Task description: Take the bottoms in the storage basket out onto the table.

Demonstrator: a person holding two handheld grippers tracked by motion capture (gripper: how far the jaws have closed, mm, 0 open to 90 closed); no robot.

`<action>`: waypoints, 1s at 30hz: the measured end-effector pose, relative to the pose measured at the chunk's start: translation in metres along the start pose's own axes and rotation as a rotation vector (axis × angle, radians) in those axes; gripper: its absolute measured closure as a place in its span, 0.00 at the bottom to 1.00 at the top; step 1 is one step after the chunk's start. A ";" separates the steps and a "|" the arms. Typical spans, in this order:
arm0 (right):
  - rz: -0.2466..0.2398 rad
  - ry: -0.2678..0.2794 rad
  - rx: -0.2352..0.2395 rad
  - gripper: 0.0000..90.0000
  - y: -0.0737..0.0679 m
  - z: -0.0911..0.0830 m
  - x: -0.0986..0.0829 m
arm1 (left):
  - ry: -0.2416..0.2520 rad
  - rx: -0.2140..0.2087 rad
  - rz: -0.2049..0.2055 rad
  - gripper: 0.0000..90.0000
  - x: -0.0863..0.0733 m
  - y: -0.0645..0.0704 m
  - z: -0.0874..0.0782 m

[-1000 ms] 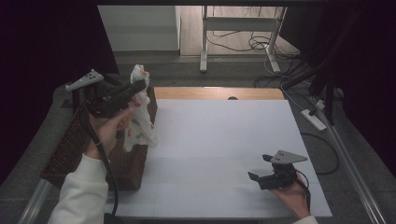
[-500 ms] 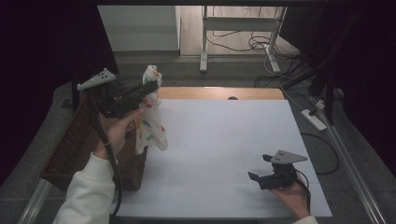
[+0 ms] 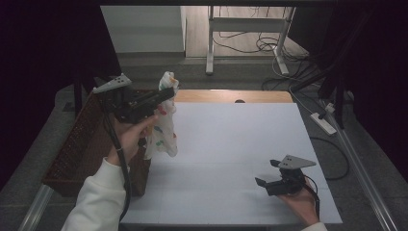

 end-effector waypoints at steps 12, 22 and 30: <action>0.000 -0.003 0.000 0.09 0.000 0.000 0.000 | 0.005 -0.069 -0.033 0.89 -0.001 0.014 0.016; 0.003 0.002 0.000 0.09 0.000 -0.001 -0.001 | -0.036 -0.072 -0.035 0.89 -0.016 0.013 0.028; 0.004 0.001 -0.002 0.09 0.000 -0.001 -0.001 | -0.062 -0.082 -0.034 0.89 -0.028 0.016 0.037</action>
Point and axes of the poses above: each handheld gripper's, and its own axes: z roughly forward along the jaws, x roughly out of its top, y roughly to its right, the point moved 8 cm from there along z, roughly forward along the jaws, and after that the axes turned 1 degree about -x, right-handed, at the moved point
